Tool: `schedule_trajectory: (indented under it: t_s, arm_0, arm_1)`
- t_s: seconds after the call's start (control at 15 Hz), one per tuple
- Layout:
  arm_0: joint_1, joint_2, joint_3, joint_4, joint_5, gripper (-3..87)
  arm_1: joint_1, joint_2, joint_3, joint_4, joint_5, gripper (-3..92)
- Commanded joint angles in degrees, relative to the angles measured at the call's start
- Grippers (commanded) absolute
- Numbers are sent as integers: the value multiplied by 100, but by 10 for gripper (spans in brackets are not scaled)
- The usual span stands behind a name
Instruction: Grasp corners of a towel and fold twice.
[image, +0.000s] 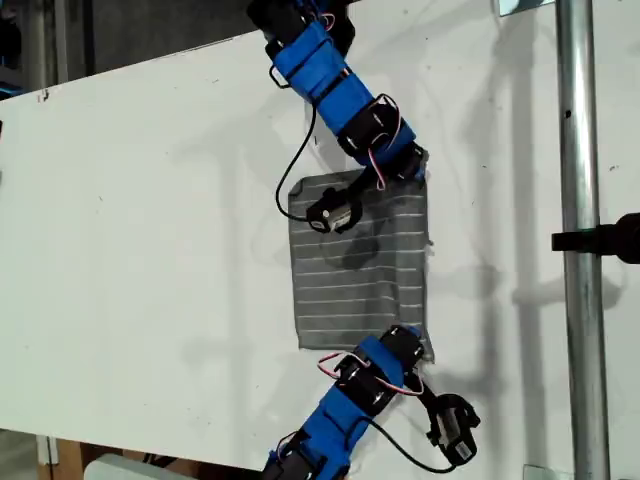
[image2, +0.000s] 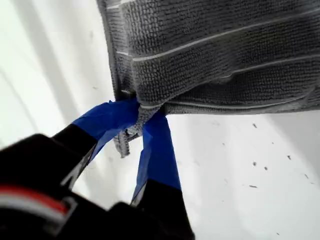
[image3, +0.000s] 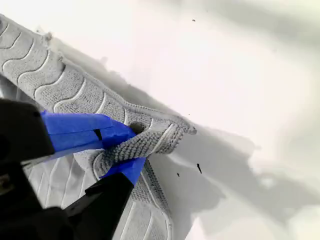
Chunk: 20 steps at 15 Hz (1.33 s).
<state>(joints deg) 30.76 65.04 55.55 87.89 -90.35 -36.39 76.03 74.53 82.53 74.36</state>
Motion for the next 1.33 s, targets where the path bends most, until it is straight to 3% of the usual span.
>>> schedule_trajectory:
  t_s: [0.0, 0.27, 0.6, 0.87, 1.07, 1.27]
  arm_0:
    - [185, 914, -44, 202, 53, -29]
    - [-378, 1169, 334, 624, -44, -29]
    - [-2522, 2118, 1389, 712, 1433, -29]
    - [-3823, 2101, 1600, 721, 2566, -29]
    - [-3920, 2162, 1819, 615, 2549, -28]
    - [-3393, 2171, 2487, 281, 1775, -28]
  arm_1:
    - [-334, 589, -439, -343, 0, -2]
    - [545, 659, 44, 53, -246, -2]
    - [2962, 1406, 1002, 712, -1898, -2]
    - [4236, 1828, 1020, 835, -3296, -2]
    - [3920, 1898, 1143, 519, -3401, -2]
    - [3234, 1274, 1608, 18, -2812, -2]
